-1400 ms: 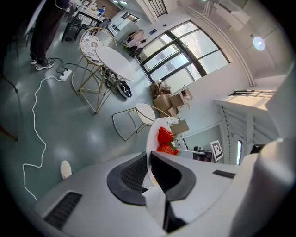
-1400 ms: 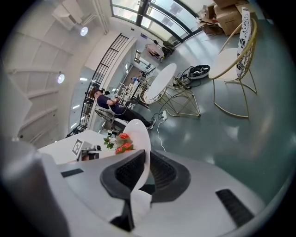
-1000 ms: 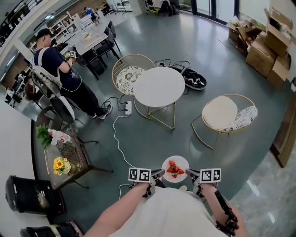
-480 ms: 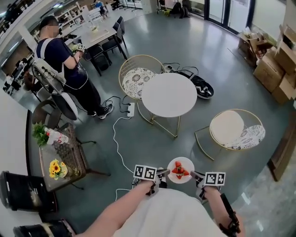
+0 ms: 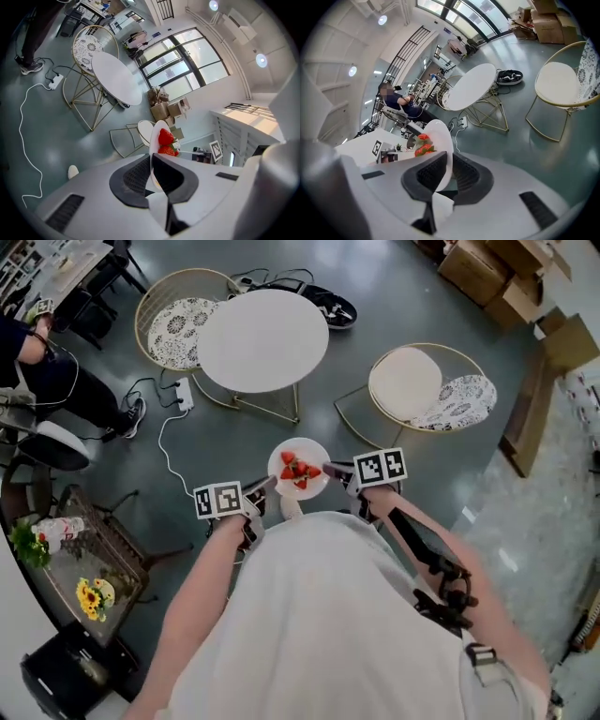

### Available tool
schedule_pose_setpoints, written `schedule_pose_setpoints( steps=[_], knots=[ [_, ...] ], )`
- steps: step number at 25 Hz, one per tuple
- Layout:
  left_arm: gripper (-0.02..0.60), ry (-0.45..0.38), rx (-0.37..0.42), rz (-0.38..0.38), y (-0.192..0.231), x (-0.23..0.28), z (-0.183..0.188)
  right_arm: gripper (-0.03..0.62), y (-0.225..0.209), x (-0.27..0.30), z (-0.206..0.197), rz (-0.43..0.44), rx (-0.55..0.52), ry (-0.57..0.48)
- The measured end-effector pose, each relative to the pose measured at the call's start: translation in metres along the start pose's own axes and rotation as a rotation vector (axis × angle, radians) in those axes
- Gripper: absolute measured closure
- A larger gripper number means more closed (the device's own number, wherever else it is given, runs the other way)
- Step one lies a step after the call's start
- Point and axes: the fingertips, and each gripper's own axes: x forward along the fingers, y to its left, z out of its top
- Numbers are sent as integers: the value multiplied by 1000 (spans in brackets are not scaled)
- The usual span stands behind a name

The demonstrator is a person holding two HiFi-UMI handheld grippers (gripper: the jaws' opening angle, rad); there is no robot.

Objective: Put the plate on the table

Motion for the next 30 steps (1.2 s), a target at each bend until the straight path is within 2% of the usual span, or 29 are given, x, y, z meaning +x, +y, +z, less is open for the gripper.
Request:
schedule_pose_setpoints(
  steps=[7, 11, 15, 25, 30],
  knots=[
    [569, -53, -36, 5, 13, -22, 28, 572, 22, 31, 24, 17, -29, 30],
    [569, -69, -38, 18, 15, -24, 31, 572, 24, 36, 26, 33, -29, 45],
    [569, -80, -50, 31, 24, -25, 50, 572, 23, 53, 43, 43, -28, 64],
    [569, -91, -99, 79, 46, -2, 119, 572, 5, 92, 113, 62, -18, 120],
    [569, -109, -130, 91, 43, 19, 156, 572, -8, 97, 157, 66, -26, 149]
  ],
)
